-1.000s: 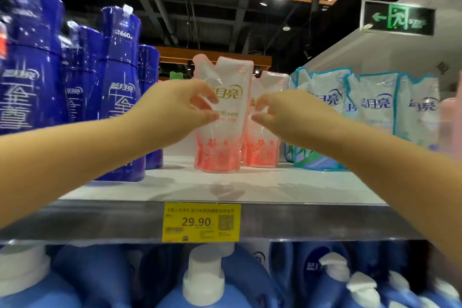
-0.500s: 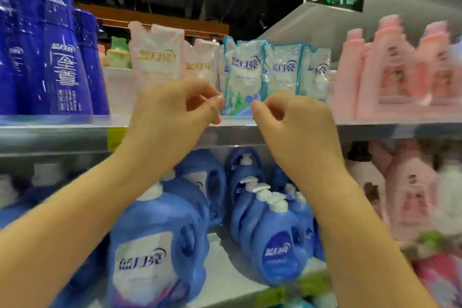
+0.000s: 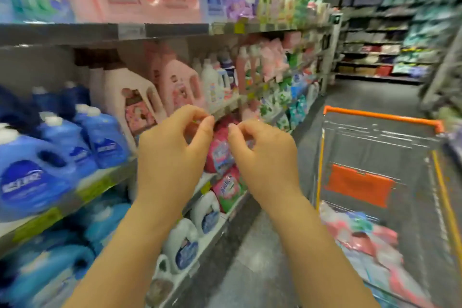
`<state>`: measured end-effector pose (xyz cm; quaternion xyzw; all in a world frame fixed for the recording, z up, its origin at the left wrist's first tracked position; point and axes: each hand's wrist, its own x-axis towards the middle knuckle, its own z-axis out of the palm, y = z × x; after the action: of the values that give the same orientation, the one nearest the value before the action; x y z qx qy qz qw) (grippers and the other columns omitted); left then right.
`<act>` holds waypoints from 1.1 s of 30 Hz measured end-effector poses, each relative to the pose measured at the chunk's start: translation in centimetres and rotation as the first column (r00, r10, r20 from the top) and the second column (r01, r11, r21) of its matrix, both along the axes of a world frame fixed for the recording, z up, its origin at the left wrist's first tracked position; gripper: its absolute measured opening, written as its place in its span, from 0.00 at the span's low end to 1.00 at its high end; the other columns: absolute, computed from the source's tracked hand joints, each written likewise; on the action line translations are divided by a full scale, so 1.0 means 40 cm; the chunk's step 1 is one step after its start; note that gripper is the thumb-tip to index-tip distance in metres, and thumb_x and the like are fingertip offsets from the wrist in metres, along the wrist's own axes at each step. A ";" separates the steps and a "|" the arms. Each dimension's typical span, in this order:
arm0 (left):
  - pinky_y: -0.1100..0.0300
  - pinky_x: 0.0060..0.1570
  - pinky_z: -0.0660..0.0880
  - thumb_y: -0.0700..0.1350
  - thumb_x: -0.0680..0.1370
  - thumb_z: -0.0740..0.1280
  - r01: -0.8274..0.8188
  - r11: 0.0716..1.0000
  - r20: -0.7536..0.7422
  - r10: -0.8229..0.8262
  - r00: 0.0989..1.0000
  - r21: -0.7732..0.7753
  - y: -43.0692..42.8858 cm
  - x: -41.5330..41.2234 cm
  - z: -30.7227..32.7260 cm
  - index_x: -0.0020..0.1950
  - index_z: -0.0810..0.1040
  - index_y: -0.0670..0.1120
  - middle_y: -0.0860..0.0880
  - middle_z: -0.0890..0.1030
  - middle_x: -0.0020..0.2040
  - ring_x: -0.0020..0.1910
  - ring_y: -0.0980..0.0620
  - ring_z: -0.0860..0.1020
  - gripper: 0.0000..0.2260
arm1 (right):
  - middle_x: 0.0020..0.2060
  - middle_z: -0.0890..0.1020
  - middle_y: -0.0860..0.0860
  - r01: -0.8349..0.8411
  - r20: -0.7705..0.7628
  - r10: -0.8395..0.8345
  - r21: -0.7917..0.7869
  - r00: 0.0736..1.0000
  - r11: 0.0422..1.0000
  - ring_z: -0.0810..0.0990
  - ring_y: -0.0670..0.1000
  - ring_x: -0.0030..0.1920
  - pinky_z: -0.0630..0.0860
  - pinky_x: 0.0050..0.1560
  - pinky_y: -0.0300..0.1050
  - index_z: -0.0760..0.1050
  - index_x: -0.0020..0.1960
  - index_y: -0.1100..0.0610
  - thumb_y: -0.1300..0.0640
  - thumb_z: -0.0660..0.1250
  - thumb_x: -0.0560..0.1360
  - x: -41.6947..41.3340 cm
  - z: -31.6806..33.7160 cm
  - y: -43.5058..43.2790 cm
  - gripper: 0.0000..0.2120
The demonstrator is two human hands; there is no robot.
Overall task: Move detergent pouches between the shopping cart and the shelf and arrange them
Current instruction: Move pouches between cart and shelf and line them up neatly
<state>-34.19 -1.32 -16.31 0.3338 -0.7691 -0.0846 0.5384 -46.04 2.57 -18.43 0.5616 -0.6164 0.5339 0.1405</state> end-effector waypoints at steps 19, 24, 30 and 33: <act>0.56 0.34 0.56 0.48 0.76 0.66 0.340 0.771 0.176 -0.497 0.850 0.539 -0.138 -0.953 -0.448 0.42 0.76 0.48 0.53 0.69 0.26 0.33 0.48 0.71 0.05 | 0.32 0.78 0.55 0.503 0.302 -0.745 0.583 0.595 0.638 0.73 0.56 0.37 0.67 0.40 0.50 0.76 0.37 0.60 0.55 0.61 0.77 -0.836 -0.428 0.106 0.13; 0.58 0.35 0.57 0.46 0.77 0.65 0.309 0.668 0.184 -0.561 0.807 0.676 -0.120 -1.137 -0.590 0.63 0.69 0.44 0.55 0.73 0.31 0.40 0.45 0.76 0.16 | 0.48 0.83 0.53 0.424 0.402 -0.798 0.690 0.449 0.587 0.79 0.56 0.50 0.72 0.50 0.47 0.77 0.57 0.54 0.54 0.61 0.77 -1.006 -0.589 0.146 0.11; 0.54 0.46 0.72 0.46 0.76 0.66 0.189 0.530 0.217 -0.612 0.761 0.827 -0.060 -1.346 -0.784 0.74 0.56 0.46 0.48 0.78 0.51 0.44 0.47 0.78 0.30 | 0.61 0.77 0.56 0.328 0.398 -0.859 0.804 0.323 0.496 0.75 0.58 0.60 0.69 0.53 0.46 0.67 0.68 0.58 0.56 0.62 0.77 -1.228 -0.822 0.196 0.21; 0.55 0.48 0.70 0.48 0.76 0.66 0.094 0.464 0.264 -0.646 0.716 0.881 -0.022 -1.445 -0.900 0.75 0.52 0.47 0.46 0.76 0.58 0.51 0.45 0.78 0.33 | 0.66 0.74 0.56 0.278 0.408 -0.876 0.837 0.257 0.472 0.73 0.57 0.64 0.69 0.59 0.46 0.64 0.71 0.57 0.55 0.62 0.77 -1.303 -0.910 0.218 0.24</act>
<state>-92.01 -2.21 -52.29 0.3652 -0.8151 -0.4489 0.0288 -98.16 11.27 -54.82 -0.0402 -0.9077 0.3893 -0.1515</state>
